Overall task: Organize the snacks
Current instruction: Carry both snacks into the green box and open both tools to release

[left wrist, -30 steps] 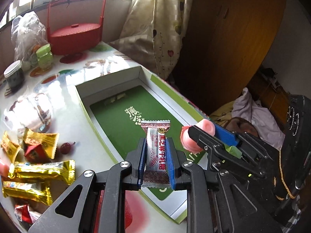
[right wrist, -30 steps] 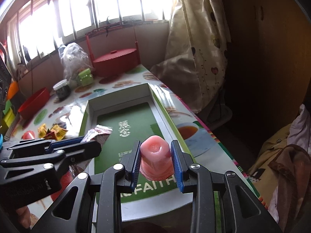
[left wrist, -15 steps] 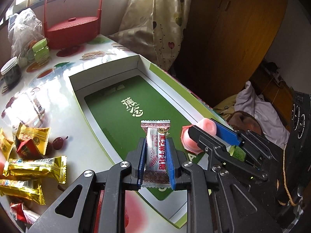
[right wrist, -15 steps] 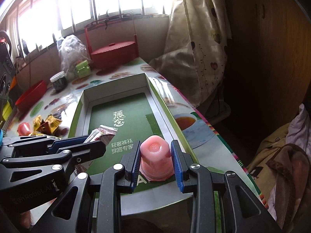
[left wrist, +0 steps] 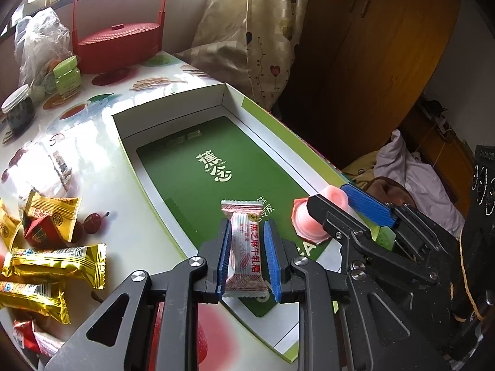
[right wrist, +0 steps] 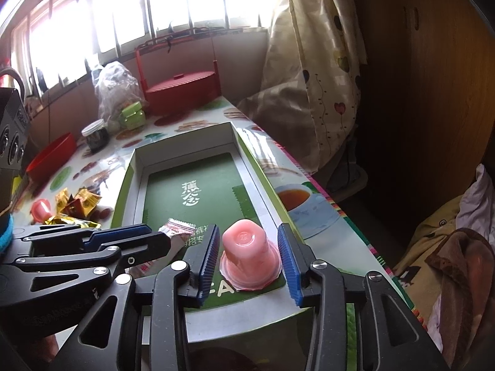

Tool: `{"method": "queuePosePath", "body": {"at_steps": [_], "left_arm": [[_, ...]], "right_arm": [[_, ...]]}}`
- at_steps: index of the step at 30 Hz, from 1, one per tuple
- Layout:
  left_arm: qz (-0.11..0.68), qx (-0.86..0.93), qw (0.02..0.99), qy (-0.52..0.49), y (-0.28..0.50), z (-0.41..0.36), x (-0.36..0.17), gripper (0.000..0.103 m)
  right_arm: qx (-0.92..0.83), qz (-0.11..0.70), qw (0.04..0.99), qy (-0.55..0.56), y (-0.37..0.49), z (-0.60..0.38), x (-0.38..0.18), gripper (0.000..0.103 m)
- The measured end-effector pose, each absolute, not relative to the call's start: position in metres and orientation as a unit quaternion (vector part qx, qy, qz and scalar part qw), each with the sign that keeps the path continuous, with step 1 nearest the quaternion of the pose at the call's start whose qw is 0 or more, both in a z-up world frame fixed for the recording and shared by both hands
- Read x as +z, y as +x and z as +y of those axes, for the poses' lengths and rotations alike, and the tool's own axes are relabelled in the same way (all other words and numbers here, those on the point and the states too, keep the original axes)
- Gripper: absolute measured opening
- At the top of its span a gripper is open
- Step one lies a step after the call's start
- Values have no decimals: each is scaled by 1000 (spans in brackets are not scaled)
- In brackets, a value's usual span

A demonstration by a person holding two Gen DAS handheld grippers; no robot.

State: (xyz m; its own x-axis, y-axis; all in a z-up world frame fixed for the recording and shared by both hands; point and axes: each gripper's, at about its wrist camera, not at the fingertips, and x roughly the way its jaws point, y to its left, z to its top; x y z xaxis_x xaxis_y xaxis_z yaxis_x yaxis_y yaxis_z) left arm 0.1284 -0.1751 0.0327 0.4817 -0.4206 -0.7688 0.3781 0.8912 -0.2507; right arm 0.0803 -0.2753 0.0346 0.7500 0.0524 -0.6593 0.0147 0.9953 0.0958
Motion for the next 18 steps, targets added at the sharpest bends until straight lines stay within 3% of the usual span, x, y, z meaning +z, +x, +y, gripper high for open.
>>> {"method": "queuePosePath", "body": {"at_steps": [12,18], "left_arm": [[437,-233,868,-37,118,-163,45,42],[420,-230,877,-39,107,-155,56,43]], "right_arm": [[-1,339,939,51,71,-277,44,50],[0,326,944,54,63,-273,53,53]]}}
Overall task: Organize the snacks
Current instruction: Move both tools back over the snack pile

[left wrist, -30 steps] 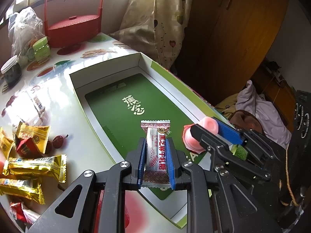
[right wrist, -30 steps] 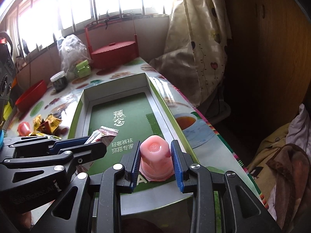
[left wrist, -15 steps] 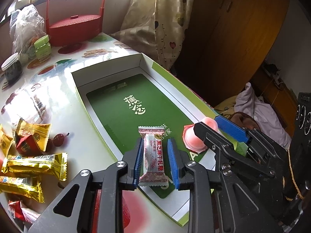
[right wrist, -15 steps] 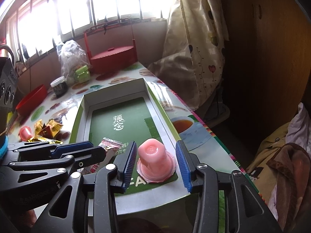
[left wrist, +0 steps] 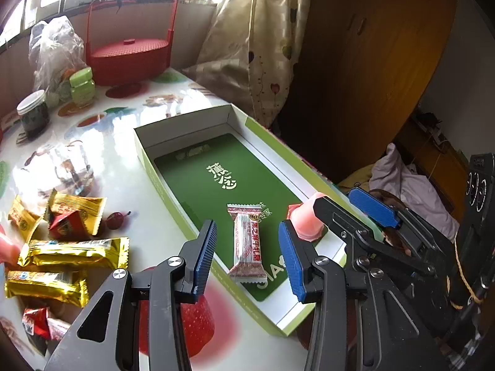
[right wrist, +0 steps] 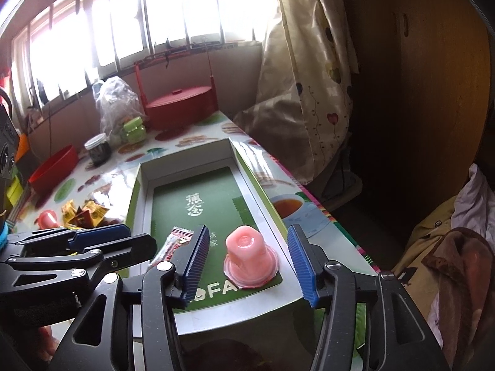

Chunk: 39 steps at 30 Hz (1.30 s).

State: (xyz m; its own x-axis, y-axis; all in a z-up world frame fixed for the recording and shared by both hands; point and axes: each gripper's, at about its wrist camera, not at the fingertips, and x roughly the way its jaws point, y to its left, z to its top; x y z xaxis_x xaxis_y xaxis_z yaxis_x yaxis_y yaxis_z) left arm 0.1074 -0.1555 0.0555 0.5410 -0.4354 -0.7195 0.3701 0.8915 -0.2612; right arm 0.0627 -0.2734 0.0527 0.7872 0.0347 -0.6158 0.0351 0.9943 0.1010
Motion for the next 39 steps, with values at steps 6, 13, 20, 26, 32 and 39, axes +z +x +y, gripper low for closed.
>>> {"method": "queuePosePath", "body": {"at_steps": [6,13,20,26,32,39], "left_arm": [[401,-221,889,-33,94,-144,66,44],[387,-189,902,-27,76,-122,74,45],[386,-152,909,-34,64,-92,72,45],[384,-123,914,-39,57,-68,70,45],[384,-95,916,-62,51,-35,64,45],[392,-43,915,-92,45,15,50,45]], "right_arm": [[-2,310,949,58,53,-269,64,54],[6,294,954,61,44,-257,75,55],[37,296,953,46,43,-232,78,55],[70,303,950,33,44,-204,75,55],[108,316,942,21,46,-175,68,55],[155,336,929,7,53,-143,56,55]]}}
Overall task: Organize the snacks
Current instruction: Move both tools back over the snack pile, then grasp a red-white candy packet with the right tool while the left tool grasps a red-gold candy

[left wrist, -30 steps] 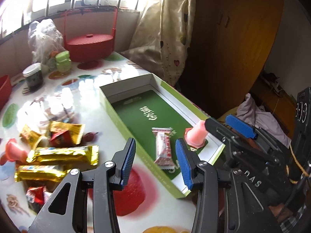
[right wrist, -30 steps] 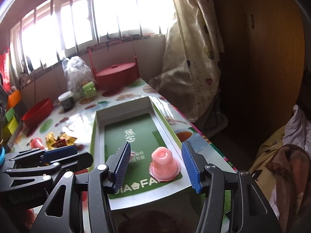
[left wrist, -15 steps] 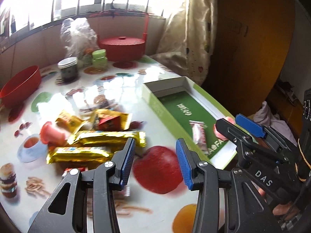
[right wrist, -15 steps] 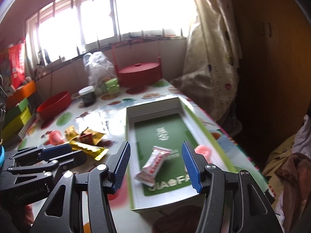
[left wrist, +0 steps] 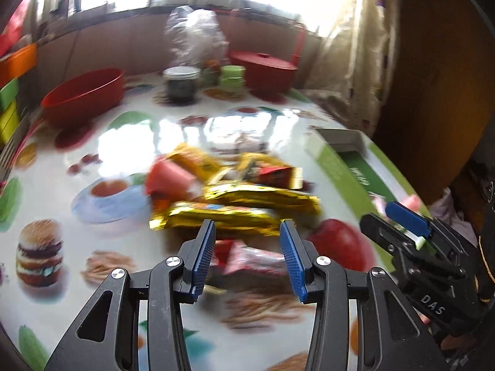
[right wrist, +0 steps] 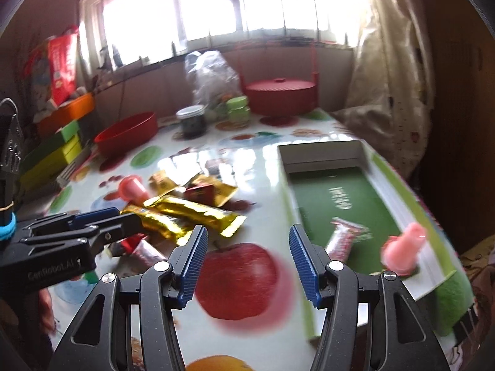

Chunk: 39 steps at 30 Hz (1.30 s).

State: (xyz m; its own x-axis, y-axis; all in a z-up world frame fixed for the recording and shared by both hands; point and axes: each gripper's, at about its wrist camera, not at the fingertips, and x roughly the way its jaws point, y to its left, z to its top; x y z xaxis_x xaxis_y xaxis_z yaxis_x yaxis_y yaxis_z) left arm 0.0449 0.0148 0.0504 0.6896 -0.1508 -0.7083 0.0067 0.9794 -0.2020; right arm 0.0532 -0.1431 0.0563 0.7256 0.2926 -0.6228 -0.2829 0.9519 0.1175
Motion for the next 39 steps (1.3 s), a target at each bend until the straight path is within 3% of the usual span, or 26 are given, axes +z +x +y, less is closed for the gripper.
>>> {"method": "queuePosePath", "body": {"at_steps": [13,34,39], "left_arm": [[404,-4,905,-130,34,68,29,45],[416,-31,898,-139,41,67,19,45],[422,-38,896,-132,44,61,18,45]], "right_arm": [[262,374,889,-35,64,-82,30,55],[294,404,859,-110,68,-44,7,55],[291,400,862,-111,65,-47,7,42]]}}
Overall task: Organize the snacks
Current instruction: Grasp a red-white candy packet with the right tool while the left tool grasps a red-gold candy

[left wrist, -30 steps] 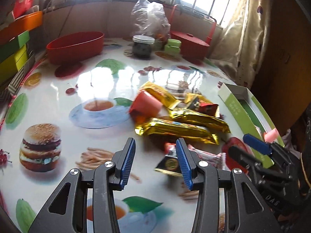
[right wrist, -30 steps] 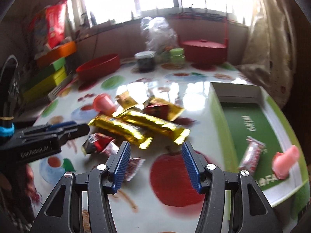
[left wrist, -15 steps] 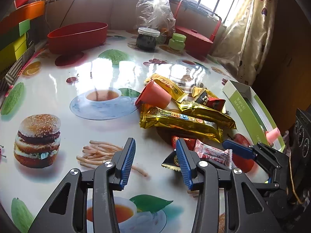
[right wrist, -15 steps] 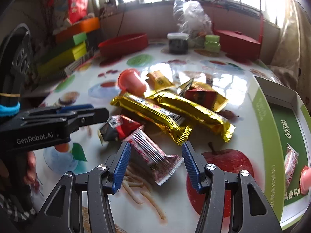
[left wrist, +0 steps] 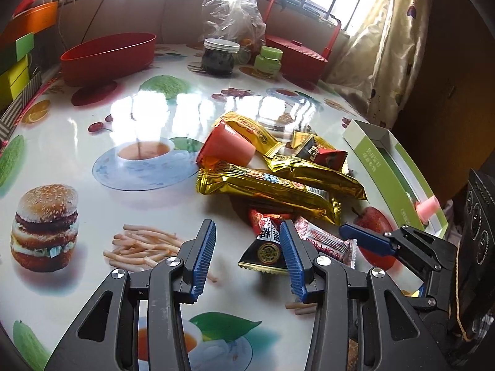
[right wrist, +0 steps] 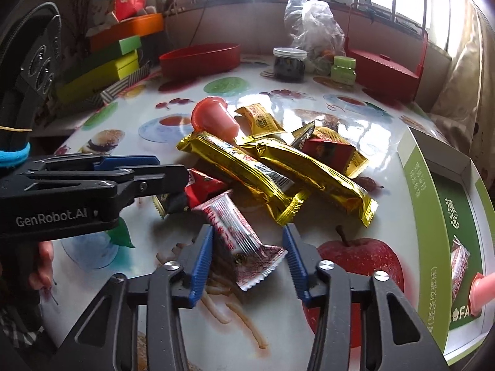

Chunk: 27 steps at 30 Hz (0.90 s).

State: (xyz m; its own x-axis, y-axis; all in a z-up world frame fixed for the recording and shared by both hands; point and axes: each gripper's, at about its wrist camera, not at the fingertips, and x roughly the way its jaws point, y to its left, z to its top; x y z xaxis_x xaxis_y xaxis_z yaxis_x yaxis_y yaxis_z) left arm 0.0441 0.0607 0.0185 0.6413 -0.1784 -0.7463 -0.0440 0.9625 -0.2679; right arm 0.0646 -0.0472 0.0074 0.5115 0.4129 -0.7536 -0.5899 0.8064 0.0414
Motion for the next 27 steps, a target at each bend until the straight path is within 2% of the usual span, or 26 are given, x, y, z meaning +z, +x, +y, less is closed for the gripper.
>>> {"method": "queuePosePath", "body": {"at_steps": [5,18,27], "left_arm": [[436,-37,891,-121,49,56,11,45],[439,-16,897,-49,55,39,10,45],[436,-17,899,-41,52,36,10,43]], "right_arm": [[288,394,866,-113,58,-51,7,31],[269,393,875,-92,53,-68,8,30],[260,393,879,-74,48,-80,11,30]]}}
